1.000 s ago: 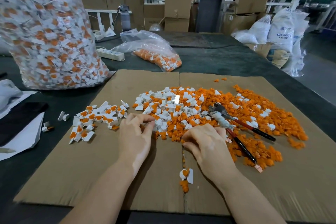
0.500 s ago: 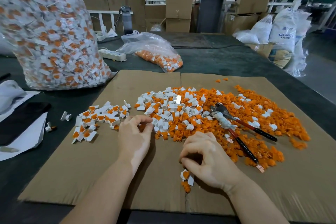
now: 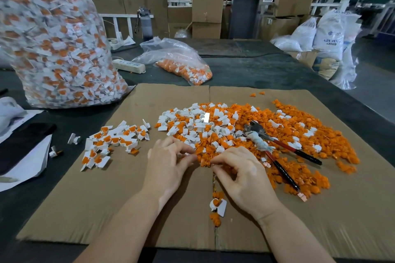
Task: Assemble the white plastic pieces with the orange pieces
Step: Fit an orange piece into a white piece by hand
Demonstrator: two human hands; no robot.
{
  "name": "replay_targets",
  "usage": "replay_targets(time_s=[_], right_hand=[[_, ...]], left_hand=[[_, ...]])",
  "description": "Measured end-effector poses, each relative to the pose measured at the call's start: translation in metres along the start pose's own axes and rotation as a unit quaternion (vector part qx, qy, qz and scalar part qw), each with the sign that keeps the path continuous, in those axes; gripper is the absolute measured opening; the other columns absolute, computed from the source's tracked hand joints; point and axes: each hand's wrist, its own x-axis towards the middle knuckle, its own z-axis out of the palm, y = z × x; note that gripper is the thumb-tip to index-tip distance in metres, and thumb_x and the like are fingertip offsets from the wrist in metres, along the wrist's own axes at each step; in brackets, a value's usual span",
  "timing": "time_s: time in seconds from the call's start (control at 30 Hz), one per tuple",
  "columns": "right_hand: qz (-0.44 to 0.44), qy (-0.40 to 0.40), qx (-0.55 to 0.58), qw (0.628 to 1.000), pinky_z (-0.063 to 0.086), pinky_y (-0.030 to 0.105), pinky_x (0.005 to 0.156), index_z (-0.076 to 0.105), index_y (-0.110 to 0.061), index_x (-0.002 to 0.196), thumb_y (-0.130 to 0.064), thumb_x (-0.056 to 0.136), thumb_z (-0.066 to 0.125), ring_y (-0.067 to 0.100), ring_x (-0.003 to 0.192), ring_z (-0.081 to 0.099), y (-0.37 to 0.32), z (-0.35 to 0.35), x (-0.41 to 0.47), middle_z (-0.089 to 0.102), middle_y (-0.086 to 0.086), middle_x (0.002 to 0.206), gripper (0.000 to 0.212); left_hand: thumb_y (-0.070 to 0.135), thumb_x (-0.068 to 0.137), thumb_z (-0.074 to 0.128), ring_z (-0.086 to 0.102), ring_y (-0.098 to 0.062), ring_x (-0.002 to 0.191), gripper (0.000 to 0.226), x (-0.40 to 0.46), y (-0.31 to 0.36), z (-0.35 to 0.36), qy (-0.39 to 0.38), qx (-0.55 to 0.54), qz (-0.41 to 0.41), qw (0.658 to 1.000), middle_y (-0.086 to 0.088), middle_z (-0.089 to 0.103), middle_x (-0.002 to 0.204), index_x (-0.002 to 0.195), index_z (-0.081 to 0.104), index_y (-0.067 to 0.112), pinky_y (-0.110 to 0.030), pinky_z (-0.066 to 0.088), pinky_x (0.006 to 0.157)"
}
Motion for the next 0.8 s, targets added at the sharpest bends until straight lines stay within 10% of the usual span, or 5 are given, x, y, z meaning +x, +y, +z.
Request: replay_targets(time_s=[0.43,0.6,0.8], right_hand=[[0.052,0.082,0.034,0.995,0.052,0.022,0.081,0.070,-0.010,0.098,-0.007,0.083,0.068,0.009,0.088,0.062,0.004,0.001,0.004,0.068,-0.001,0.090,0.016],[0.043,0.090,0.014,0.995,0.050,0.025,0.083,0.070,-0.009,0.103,-0.006,0.085,0.065,0.012,0.091,0.059,0.006,0.003,0.005,0.064,0.000,0.092,0.019],[0.046,0.090,0.009,0.995,0.052,0.029,0.083,0.071,-0.008,0.103,-0.004,0.083,0.067,0.015,0.091,0.060,0.007,0.002,0.005,0.065,0.002,0.091,0.020]], left_hand=[[0.027,0.089,0.060,0.049,-0.002,0.084,0.009,0.000,0.016,0.006,-0.020,-0.115,-0.009,0.993,0.017,0.055,0.085,0.086,0.067,0.033,-0.005,0.032,0.068],[0.024,0.084,0.068,0.046,-0.015,0.102,0.019,0.010,-0.001,0.006,0.020,0.035,-0.062,0.997,0.007,0.054,0.100,0.103,0.070,0.025,-0.033,0.040,0.091],[0.028,0.082,0.071,0.045,-0.016,0.103,0.024,0.013,0.000,0.009,0.015,0.051,-0.049,0.997,0.004,0.056,0.103,0.105,0.070,0.023,-0.031,0.038,0.088]])
